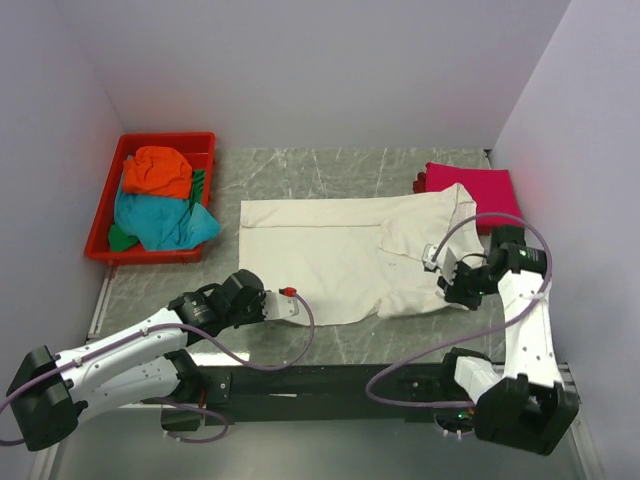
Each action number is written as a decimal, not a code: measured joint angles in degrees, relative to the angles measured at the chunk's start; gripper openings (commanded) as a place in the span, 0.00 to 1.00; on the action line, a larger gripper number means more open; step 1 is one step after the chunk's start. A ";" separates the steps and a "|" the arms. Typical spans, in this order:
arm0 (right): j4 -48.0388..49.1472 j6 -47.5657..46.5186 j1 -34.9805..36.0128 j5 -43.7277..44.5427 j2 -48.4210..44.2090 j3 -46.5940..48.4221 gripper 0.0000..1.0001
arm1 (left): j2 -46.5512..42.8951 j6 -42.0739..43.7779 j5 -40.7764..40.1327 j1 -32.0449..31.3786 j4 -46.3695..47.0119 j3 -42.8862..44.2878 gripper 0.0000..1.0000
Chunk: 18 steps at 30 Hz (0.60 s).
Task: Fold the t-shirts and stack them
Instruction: Fold the tshirt
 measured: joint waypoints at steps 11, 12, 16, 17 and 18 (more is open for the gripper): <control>0.74 -5.99 -17.59 -0.87 -4.48 0.20 0.00 | -2.21 -0.22 -0.35 -0.02 -0.68 0.00 0.00; 0.90 -6.23 -17.79 -1.53 -4.26 0.20 0.00 | -2.67 -0.39 -0.33 -0.02 -0.92 0.00 0.00; 1.18 -6.97 -17.88 -4.92 -3.52 0.33 0.00 | -4.11 -0.66 -0.07 -0.02 -1.44 0.00 0.00; 1.20 -6.93 -17.86 -5.90 -3.06 0.57 0.00 | -4.37 -0.70 0.13 -0.02 -1.42 0.00 0.00; 1.20 -6.88 -17.86 -6.88 -2.45 1.05 0.00 | -4.52 -0.81 0.17 -0.02 -1.33 0.00 0.00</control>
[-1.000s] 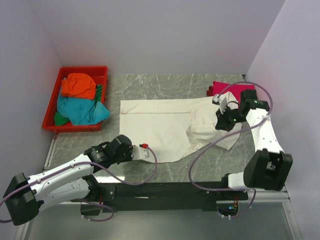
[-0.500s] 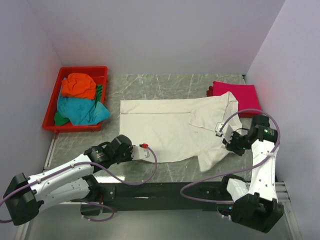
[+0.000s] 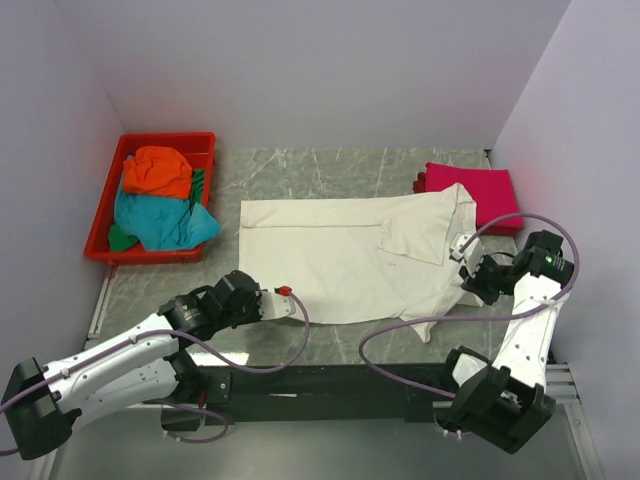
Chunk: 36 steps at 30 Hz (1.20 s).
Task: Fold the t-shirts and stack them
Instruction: Fold the tshirt
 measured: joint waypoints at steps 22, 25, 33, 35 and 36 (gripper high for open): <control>20.04 21.03 6.78 -8.31 10.14 8.55 0.00 | 4.52 -1.60 2.47 12.55 7.65 5.68 0.00; 22.62 24.06 7.10 -8.94 12.74 10.14 0.00 | 8.20 -1.75 3.17 15.06 8.33 6.64 0.00; 29.22 31.10 8.63 -9.11 18.45 13.53 0.00 | 18.82 -1.01 3.98 19.52 10.62 9.97 0.00; 30.88 32.50 9.44 -8.98 19.91 13.92 0.00 | 21.77 -0.61 3.98 20.46 10.99 11.47 0.00; 31.52 33.11 9.81 -8.83 20.65 14.03 0.00 | 22.95 -0.50 3.98 20.85 11.26 12.17 0.00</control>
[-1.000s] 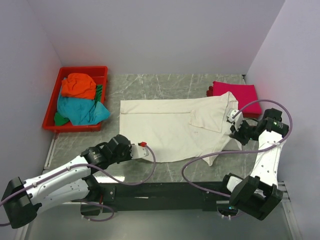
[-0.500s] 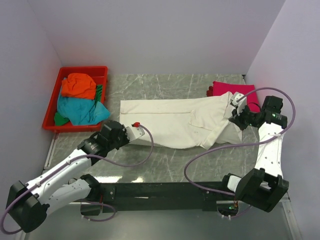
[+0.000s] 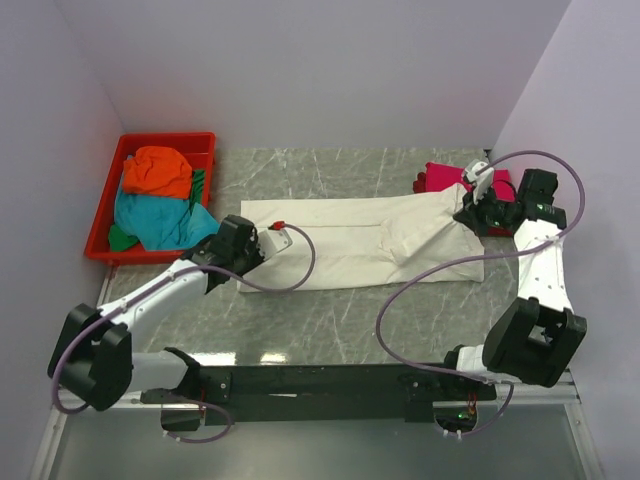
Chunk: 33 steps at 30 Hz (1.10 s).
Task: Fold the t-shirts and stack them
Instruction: Fold the tshirt
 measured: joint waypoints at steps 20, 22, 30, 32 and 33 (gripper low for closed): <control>8.37 8.31 1.77 6.29 11.34 3.04 0.00 | 19.15 2.89 -0.20 4.52 0.63 11.98 0.00; 9.01 8.59 1.84 6.75 12.00 3.13 0.00 | 20.22 2.93 -0.28 4.70 0.66 12.83 0.00; 10.19 9.77 3.10 9.46 15.65 5.70 0.00 | 22.58 3.37 -0.61 5.31 0.66 14.23 0.00; 10.58 9.99 3.48 10.05 16.63 6.21 0.00 | 22.91 3.48 -0.63 5.40 0.68 14.32 0.00; 10.78 10.01 3.63 10.40 16.94 6.23 0.00 | 23.06 3.50 -0.63 5.44 0.68 14.34 0.00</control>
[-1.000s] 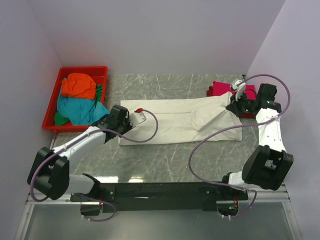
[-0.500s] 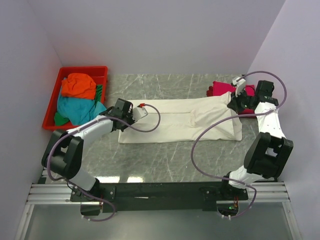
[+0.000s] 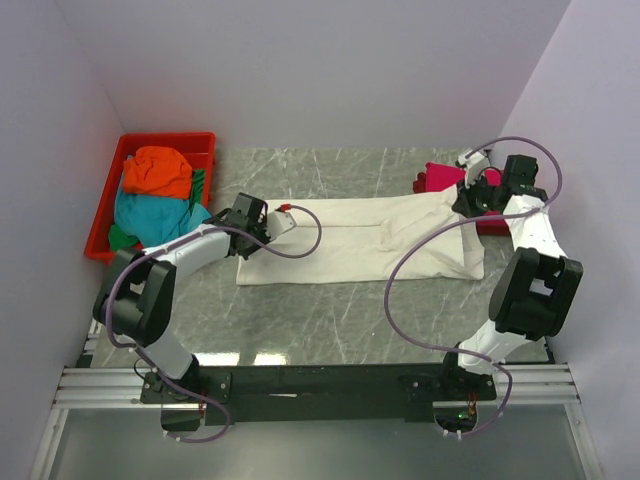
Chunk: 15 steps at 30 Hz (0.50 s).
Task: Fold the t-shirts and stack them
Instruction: Fold the tshirt
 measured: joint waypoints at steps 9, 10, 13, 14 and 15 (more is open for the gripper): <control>0.11 0.00 0.35 1.57 1.09 1.16 0.00 | 0.42 0.02 -0.04 0.07 0.00 0.50 0.00; 0.11 0.02 0.46 1.73 1.20 1.31 0.00 | 0.42 0.04 -0.04 0.07 0.07 0.52 0.00; 0.17 0.22 0.44 2.14 1.36 1.42 0.00 | 0.44 0.04 -0.20 0.07 0.04 0.55 0.00; 0.20 0.35 0.46 2.29 1.40 1.42 0.00 | 0.50 0.04 -0.24 0.07 0.02 0.61 0.00; 0.20 0.44 0.46 2.43 1.46 1.44 0.00 | 0.63 0.04 -0.26 0.07 -0.07 0.79 0.01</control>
